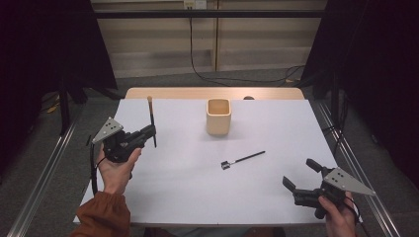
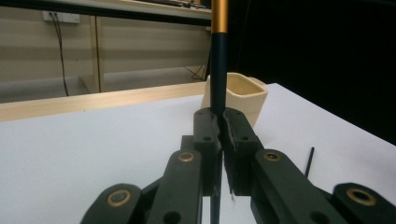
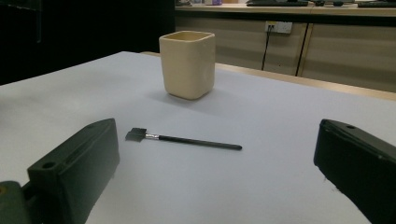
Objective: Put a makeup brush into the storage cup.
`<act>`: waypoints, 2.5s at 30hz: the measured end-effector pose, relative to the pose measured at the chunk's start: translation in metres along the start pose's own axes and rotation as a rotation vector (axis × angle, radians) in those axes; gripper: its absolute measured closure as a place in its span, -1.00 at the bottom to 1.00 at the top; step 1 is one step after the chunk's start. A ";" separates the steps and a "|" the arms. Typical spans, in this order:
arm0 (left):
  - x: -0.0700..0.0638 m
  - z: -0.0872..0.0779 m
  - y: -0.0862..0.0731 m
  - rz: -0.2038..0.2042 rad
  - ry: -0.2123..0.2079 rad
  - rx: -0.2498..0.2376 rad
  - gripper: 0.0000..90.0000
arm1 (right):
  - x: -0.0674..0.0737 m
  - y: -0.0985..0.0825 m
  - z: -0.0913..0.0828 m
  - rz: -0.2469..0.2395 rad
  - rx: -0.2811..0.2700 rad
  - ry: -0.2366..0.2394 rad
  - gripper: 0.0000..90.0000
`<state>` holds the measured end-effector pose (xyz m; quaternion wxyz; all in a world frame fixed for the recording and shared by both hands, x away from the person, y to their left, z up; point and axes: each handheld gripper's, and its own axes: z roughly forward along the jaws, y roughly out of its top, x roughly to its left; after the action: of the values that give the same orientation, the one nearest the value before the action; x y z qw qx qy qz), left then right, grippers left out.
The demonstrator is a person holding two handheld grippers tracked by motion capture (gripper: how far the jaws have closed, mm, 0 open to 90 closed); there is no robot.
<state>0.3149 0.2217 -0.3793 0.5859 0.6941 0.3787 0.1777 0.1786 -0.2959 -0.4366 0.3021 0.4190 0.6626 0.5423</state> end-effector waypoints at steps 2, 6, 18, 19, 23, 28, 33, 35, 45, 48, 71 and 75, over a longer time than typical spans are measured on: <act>-0.004 0.002 -0.001 0.006 -0.015 0.004 0.89 | 0.000 0.000 0.000 0.001 0.001 -0.001 -1.00; -0.016 0.006 -0.001 0.054 -0.046 0.006 0.88 | 0.000 0.000 0.000 0.000 -0.001 0.002 -1.00; -0.040 0.013 -0.002 0.052 -0.123 -0.017 0.88 | 0.001 0.001 0.000 -0.003 -0.003 0.005 -1.00; -0.042 0.013 -0.003 0.055 -0.127 -0.014 0.88 | 0.001 0.001 0.000 -0.002 -0.003 0.004 -1.00; -0.049 0.017 -0.004 0.072 -0.143 -0.003 0.88 | 0.001 0.001 0.000 -0.003 -0.003 0.007 -1.00; -0.060 0.023 -0.005 0.080 -0.170 -0.002 0.88 | 0.001 0.002 0.000 -0.001 -0.018 0.012 -1.00; -0.071 0.029 -0.007 0.096 -0.190 0.007 0.88 | 0.001 0.003 0.000 0.003 -0.024 0.018 -1.00; -0.074 0.031 -0.008 0.097 -0.197 0.008 0.88 | 0.001 0.003 0.000 0.003 -0.027 0.021 -1.00; -0.089 0.037 -0.013 0.091 -0.241 0.026 0.88 | -0.002 0.002 0.001 0.046 -0.021 0.012 -0.98; -0.094 0.039 -0.014 0.097 -0.256 0.030 0.88 | 0.000 0.003 0.001 0.050 -0.024 0.031 -0.99; -0.113 0.053 -0.019 0.093 -0.292 0.042 0.88 | 0.019 0.017 0.017 0.022 -0.033 0.211 -1.00; -0.115 0.056 -0.019 0.095 -0.303 0.050 0.88 | 0.022 0.023 0.020 0.019 -0.042 0.224 -1.00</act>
<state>0.2723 0.1000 -0.3890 0.6099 0.7444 0.2570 0.0888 0.1905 -0.2660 -0.4180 0.2298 0.3558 0.6768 0.6022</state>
